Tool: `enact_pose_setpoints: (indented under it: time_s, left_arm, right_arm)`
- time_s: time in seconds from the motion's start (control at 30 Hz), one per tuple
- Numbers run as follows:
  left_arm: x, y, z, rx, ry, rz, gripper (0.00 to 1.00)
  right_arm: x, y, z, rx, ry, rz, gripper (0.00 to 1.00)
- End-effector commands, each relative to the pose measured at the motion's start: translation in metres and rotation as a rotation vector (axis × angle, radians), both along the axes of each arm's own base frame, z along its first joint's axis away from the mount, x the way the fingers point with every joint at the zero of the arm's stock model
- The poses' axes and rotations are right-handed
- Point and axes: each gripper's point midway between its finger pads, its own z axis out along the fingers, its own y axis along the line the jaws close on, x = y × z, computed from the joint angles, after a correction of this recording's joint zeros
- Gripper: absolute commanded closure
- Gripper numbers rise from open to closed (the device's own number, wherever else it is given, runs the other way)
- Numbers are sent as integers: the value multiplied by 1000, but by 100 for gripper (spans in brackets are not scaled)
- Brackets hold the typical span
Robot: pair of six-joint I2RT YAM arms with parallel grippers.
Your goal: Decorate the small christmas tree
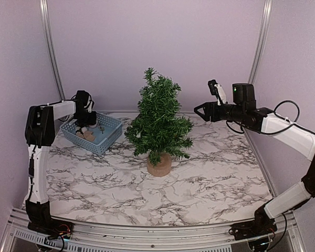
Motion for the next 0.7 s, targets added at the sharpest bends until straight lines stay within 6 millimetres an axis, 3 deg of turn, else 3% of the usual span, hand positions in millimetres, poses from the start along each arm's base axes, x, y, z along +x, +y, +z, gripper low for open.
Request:
enact_pose_setpoints:
  time_s: [0.0,0.1,0.23,0.33,0.4,0.67]
  left_arm:
    - [-11,2,82,3,-115,-2,76]
    - [-30,-2,105,0,-134,-10,78]
    - [-70,-14,128,-13,-145,-30,80]
    - [-105,-42,141,-58,-157,-112,80]
    - [-133,-64,140,-106,-150,-170,80]
    - [-230,-115,154,-273,-207,-305,80]
  right_arm:
    - [-3,-2,32,36,-75,14,40]
    - [-7,-2,37,42,-83,23,40]
    - [-16,-3,41,47,-88,35,42]
    - [-28,-3,46,57,-102,63,45]
    - [-38,-2,45,66,-104,92,47]
    - [-92,3,43,125,-129,190,55]
